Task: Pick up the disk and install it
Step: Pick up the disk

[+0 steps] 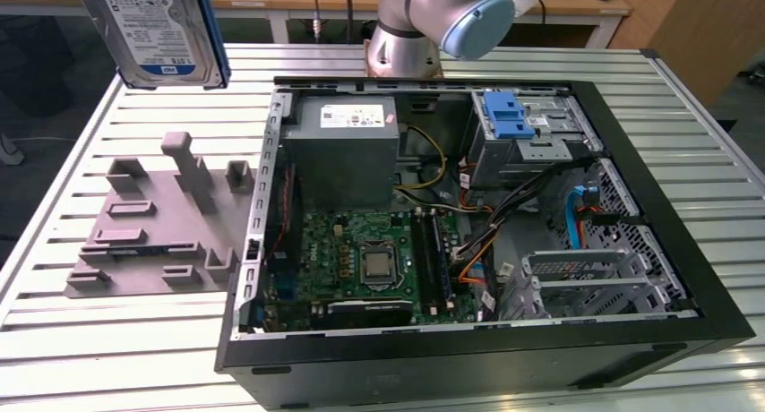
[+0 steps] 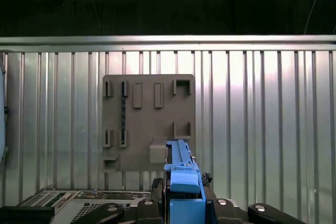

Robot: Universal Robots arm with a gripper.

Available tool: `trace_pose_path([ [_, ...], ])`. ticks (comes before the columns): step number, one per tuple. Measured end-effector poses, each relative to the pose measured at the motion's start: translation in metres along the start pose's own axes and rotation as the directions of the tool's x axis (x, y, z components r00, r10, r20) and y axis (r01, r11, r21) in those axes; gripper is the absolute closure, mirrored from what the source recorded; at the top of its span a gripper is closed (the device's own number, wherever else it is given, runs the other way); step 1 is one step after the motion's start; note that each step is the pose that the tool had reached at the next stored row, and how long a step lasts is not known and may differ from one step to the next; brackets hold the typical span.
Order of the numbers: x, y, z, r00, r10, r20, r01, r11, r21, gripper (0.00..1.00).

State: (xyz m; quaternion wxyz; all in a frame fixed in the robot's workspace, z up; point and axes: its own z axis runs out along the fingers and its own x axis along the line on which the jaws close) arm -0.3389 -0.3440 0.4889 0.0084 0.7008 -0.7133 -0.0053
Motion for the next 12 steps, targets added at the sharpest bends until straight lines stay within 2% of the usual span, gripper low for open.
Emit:
trace_pose_path([
  [12, 0.0000, -0.0027, -0.0001, 1.0000, 0.000, 0.0000, 0.000, 1.0000, 0.0000, 0.64],
])
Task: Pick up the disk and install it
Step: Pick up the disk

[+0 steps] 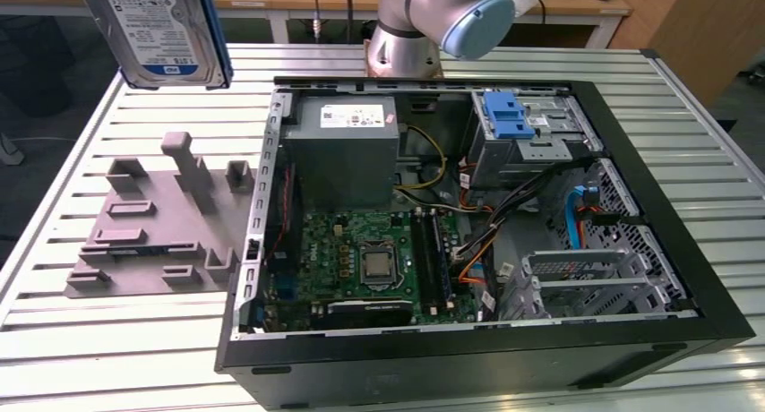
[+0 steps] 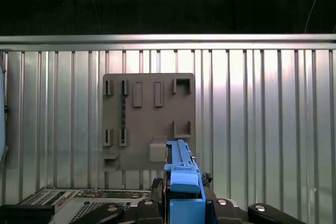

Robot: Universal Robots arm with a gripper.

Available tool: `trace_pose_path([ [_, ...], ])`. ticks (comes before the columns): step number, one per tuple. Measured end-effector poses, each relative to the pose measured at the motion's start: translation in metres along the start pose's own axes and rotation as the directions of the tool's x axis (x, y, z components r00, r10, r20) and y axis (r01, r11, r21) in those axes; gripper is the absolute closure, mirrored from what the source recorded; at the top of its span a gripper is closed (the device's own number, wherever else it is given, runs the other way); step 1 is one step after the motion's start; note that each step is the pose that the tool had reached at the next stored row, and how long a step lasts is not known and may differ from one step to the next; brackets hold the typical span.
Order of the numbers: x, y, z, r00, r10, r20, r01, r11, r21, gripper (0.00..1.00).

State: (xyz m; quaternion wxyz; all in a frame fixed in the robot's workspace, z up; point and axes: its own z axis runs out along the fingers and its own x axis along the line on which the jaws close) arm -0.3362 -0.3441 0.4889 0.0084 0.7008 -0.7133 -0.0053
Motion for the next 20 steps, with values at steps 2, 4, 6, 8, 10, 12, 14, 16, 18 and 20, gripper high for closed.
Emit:
trace_pose_path([
  [2, 0.0000, -0.0004, 0.0000, 1.0000, 0.000, -0.0001, 0.000, 1.0000, -0.0001, 0.64],
  [4, 0.0000, -0.0009, 0.0000, 1.0000, 0.000, -0.0001, 0.000, 1.0000, 0.0000, 0.64],
  [6, 0.0000, -0.0014, 0.0000, 1.0000, 0.000, 0.0000, 0.000, 1.0000, 0.0000, 0.64],
  [8, 0.0000, -0.0021, -0.0001, 1.0000, 0.000, -0.0001, 0.000, 1.0000, -0.0001, 0.64],
  [10, 0.0000, -0.0025, 0.0000, 1.0000, 0.000, 0.0000, 0.000, 1.0000, 0.0001, 0.64],
  [12, 0.0000, -0.0031, -0.0001, 1.0000, 0.000, -0.0001, 0.000, 1.0000, 0.0000, 0.64],
  [14, 0.0000, -0.0035, -0.0001, 1.0000, 0.000, 0.0000, 0.000, 1.0000, 0.0000, 0.64],
  [16, 0.0000, -0.0042, -0.0001, 1.0000, 0.000, -0.0001, 0.000, 1.0000, 0.0000, 0.64],
  [18, 0.0000, -0.0047, -0.0001, 1.0000, 0.000, -0.0001, 0.000, 1.0000, 0.0000, 0.64],
  [20, 0.0000, -0.0053, -0.0001, 1.0000, 0.000, 0.0000, 0.000, 1.0000, 0.0000, 0.64],
])
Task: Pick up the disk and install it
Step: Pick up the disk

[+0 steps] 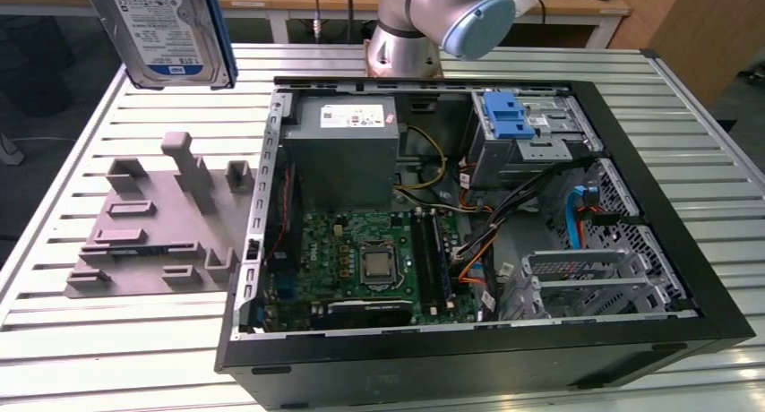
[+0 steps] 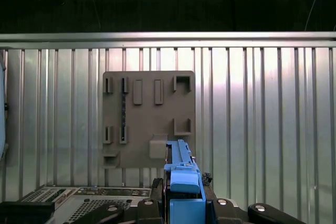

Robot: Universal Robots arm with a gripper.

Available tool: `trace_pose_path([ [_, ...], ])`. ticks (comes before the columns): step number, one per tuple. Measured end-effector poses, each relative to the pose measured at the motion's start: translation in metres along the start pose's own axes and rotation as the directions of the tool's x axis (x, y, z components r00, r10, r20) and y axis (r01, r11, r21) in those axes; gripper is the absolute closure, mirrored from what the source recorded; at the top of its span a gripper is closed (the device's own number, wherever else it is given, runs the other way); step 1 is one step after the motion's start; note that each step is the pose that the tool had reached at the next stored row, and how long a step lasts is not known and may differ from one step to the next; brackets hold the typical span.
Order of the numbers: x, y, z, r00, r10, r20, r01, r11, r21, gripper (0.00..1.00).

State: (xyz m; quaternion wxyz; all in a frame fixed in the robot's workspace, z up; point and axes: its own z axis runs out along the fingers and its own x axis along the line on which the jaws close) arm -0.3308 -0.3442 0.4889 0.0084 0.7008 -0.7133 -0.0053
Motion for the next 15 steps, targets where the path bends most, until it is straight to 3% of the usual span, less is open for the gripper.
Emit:
trace_pose_path([
  [10, 0.0000, -0.0023, 0.0000, 1.0000, 0.000, 0.0000, 0.000, 1.0000, 0.0001, 0.64],
  [12, -0.0001, -0.0090, -0.0002, 1.0000, 0.000, 0.0000, 0.000, 1.0000, 0.0000, 0.64],
  [15, -0.0001, -0.0094, -0.0002, 1.0000, 0.000, 0.0000, 0.000, 1.0000, 0.0000, 0.64],
])
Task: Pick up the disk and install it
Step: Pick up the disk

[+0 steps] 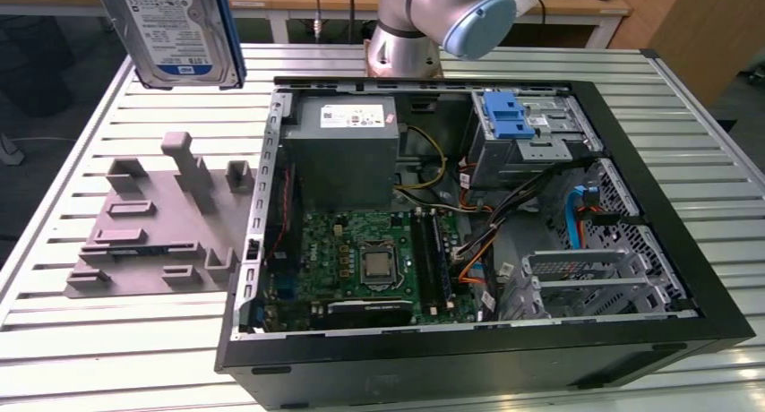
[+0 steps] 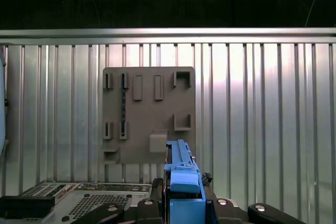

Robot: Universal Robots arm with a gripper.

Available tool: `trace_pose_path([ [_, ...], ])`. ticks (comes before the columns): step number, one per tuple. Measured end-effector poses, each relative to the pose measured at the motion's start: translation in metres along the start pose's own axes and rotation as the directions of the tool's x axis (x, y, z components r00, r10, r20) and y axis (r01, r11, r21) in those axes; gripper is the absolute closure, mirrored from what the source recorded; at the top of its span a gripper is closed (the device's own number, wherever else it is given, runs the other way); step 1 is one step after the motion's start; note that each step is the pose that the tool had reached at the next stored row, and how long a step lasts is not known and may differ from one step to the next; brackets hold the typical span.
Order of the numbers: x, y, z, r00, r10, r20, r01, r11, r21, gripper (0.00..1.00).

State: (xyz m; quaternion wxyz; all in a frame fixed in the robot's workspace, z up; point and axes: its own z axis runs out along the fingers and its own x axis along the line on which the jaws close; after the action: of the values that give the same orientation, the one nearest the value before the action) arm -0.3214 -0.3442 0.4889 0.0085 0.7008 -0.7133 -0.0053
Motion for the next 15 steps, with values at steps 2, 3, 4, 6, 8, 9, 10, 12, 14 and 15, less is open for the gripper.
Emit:
trace_pose_path([
  [2, 0.0000, -0.0005, 0.0000, 1.0000, 0.000, 0.0000, 0.000, 1.0000, 0.0000, 0.64],
  [3, 0.0000, -0.0009, 0.0000, 1.0000, 0.000, 0.0000, 0.000, 1.0000, 0.0000, 0.64],
  [4, 0.0000, -0.0015, 0.0000, 1.0000, 0.000, 0.0000, 0.000, 1.0000, 0.0000, 0.64],
  [6, 0.0000, -0.0029, 0.0000, 1.0000, 0.000, 0.0000, 0.000, 1.0000, 0.0001, 0.64],
  [8, -0.0001, -0.0046, -0.0001, 1.0000, 0.000, 0.0000, 0.000, 1.0000, -0.0001, 0.64],
  [9, -0.0001, -0.0056, -0.0001, 1.0000, 0.000, 0.0000, 0.000, 1.0000, 0.0001, 0.64],
  [10, -0.0001, -0.0065, -0.0001, 1.0000, 0.000, 0.0000, 0.000, 1.0000, 0.0000, 0.64],
  [12, 0.0000, -0.0078, -0.0001, 1.0000, 0.000, 0.0000, 0.000, 1.0000, 0.0001, 0.64],
  [14, 0.0015, -0.0086, -0.0002, 1.0000, 0.000, 0.0000, 0.000, 1.0000, 0.0001, 0.64],
  [15, 0.0028, -0.0090, -0.0001, 1.0000, 0.000, 0.0001, 0.000, 1.0000, 0.0001, 0.64],
])
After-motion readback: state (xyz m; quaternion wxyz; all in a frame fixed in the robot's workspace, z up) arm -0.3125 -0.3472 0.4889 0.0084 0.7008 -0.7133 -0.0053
